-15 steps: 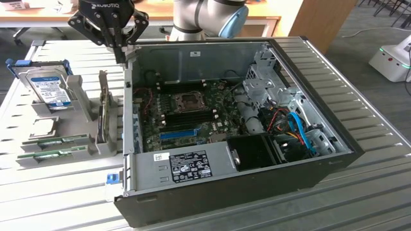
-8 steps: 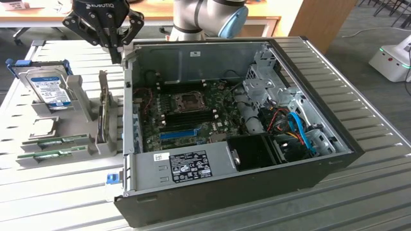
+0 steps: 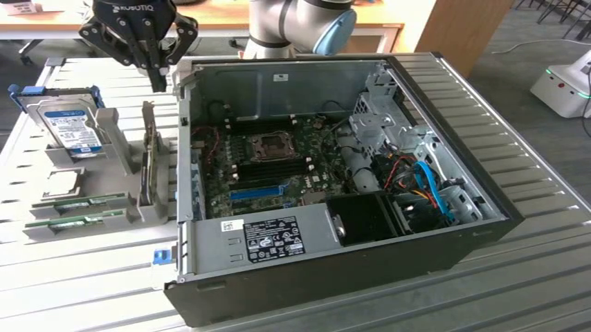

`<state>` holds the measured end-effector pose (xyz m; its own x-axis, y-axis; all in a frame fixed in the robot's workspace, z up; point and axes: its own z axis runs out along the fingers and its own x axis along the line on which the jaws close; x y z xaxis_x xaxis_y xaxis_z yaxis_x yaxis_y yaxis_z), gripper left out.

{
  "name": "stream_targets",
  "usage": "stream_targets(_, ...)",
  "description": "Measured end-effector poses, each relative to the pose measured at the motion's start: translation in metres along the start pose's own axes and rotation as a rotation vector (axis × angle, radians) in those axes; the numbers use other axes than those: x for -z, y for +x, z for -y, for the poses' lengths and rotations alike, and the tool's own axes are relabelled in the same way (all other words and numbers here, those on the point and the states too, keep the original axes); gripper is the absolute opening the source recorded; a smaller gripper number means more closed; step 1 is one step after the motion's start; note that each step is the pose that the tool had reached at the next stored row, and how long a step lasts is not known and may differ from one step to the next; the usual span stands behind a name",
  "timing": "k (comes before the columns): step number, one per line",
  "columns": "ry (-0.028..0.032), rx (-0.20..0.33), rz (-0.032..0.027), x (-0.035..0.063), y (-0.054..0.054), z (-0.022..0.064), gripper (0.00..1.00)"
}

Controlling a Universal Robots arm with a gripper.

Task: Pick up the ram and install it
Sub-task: 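Reach for the ram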

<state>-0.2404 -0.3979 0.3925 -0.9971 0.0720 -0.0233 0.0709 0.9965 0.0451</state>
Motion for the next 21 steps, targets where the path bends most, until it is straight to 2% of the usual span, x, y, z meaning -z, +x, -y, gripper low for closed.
stream_targets(21, 0.0000, 0.000, 0.0000, 0.0005, 0.031, 0.0022, 0.11)
